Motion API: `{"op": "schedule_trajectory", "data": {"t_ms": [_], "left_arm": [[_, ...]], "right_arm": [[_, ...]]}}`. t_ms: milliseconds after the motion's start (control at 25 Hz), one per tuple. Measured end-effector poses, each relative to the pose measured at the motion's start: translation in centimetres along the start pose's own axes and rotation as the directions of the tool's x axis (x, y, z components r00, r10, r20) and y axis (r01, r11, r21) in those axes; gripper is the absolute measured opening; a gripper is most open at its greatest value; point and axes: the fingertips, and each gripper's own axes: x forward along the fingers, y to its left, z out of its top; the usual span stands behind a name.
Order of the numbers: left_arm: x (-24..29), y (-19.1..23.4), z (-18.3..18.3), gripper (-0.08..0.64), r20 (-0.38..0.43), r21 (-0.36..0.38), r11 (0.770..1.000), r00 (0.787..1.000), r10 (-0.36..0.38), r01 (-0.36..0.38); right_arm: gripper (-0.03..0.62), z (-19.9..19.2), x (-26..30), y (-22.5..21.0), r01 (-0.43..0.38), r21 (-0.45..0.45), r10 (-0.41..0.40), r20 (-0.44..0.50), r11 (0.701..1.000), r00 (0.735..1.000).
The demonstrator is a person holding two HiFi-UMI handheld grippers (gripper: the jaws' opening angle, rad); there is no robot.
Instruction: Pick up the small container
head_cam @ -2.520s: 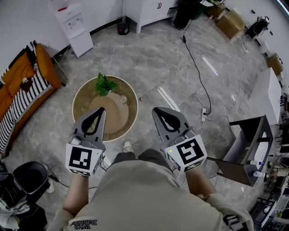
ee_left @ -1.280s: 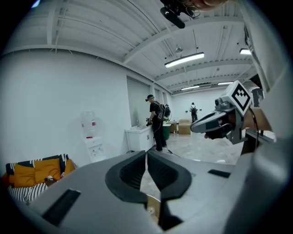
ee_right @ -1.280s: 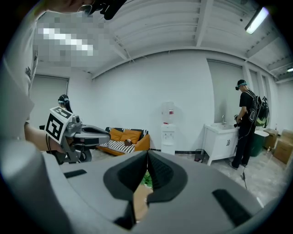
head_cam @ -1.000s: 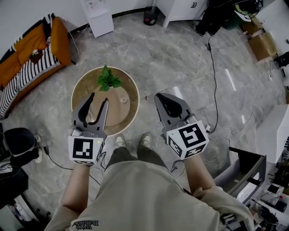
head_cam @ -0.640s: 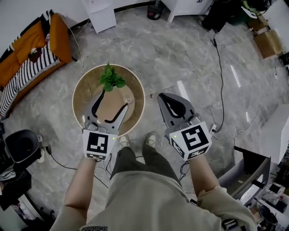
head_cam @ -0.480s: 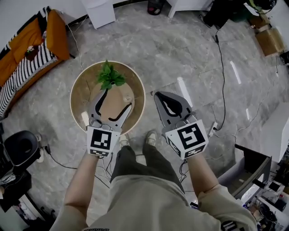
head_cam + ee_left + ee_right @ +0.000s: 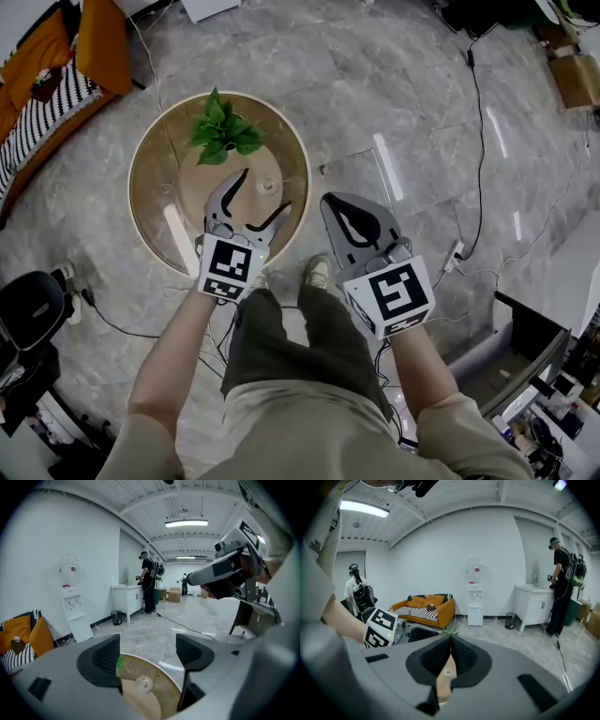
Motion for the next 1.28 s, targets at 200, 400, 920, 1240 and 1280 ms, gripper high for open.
{"op": "schedule_trajectory", "data": {"t_ms": [200, 400, 920, 1240, 1280], "left_arm": [[4.2, 1.0, -6.1, 0.353, -0.054, -0.022, 1.0, 0.999, -0.001, 0.0], [8.7, 1.8, -12.4, 0.353, -0.098, -0.007, 1.0, 0.995, -0.008, 0.008], [17.4, 1.7, -22.2, 0.354, -0.139, -0.021, 0.998, 0.988, -0.066, 0.063], [18.4, 1.7, -24.1, 0.342, -0.141, 0.001, 0.998, 0.988, -0.056, 0.057], [18.3, 1.6, -24.2, 0.339, -0.15, 0.012, 0.998, 0.987, -0.065, 0.068]], "right_arm": [[-0.003, -5.4, 3.5, 0.3, -0.016, 0.009, 0.016, -0.047, 1.0, 0.999], [-0.003, -10.3, 7.1, 0.0, -0.023, 0.023, 0.024, -0.078, 0.999, 0.997], [-0.003, -20.6, 12.6, 1.3, -0.034, 0.187, 0.064, -0.158, 0.982, 0.985], [-0.003, -22.9, 12.7, 0.9, 0.009, 0.227, 0.036, -0.193, 0.974, 0.98], [-0.003, -22.9, 12.6, 0.8, 0.015, 0.224, 0.03, -0.199, 0.974, 0.98]]}}
